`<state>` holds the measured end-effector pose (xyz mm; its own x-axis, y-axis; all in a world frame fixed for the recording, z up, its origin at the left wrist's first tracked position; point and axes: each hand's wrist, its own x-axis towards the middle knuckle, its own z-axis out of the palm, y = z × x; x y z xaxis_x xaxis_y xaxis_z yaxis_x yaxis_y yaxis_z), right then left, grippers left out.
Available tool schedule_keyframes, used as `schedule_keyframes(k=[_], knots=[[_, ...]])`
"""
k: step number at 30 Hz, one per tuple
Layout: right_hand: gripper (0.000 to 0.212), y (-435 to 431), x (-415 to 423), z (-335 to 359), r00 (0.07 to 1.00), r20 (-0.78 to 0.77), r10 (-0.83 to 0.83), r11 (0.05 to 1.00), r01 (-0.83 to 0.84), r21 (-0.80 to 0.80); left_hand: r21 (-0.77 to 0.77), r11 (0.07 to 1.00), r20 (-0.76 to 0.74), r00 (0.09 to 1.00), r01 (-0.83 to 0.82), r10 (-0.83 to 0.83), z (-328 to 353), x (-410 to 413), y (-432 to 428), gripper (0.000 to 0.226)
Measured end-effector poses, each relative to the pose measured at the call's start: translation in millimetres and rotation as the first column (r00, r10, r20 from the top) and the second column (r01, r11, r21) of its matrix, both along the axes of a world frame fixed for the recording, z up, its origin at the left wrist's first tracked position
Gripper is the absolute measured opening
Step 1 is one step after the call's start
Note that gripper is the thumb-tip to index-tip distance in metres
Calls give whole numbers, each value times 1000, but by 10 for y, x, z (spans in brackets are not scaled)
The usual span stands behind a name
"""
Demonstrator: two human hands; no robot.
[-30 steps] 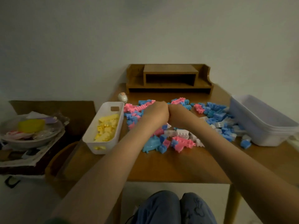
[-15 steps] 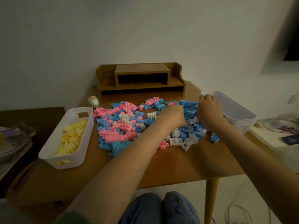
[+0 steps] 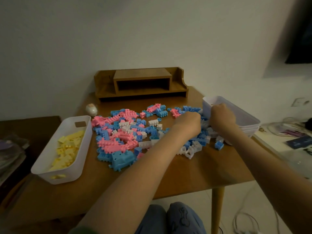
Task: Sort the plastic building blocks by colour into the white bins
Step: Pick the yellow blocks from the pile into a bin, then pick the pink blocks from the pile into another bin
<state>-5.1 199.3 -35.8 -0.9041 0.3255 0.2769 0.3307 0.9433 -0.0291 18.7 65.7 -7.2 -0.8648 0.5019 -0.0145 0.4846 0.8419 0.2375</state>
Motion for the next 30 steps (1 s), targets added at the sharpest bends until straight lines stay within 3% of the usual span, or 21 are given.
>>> schedule_keyframes(k=[14,19,26,30], knots=[[22,54,76,18,948,-317,-9,979,-56,-196,118,990,-3,997,-79,80,-55,-39,-158,40],[27,8,62,84,869,-495,-7,990,-62,-124,180,977,-31,992,-118,125,-107,-61,-215,58],[37,-296,8,221,768,-610,196,975,-220,36,284,941,-38,978,-185,204,-147,-260,-490,42],[33,-515,-219,224,722,-607,332,926,-373,63,467,848,-133,929,-249,346,-97,-446,-759,72]])
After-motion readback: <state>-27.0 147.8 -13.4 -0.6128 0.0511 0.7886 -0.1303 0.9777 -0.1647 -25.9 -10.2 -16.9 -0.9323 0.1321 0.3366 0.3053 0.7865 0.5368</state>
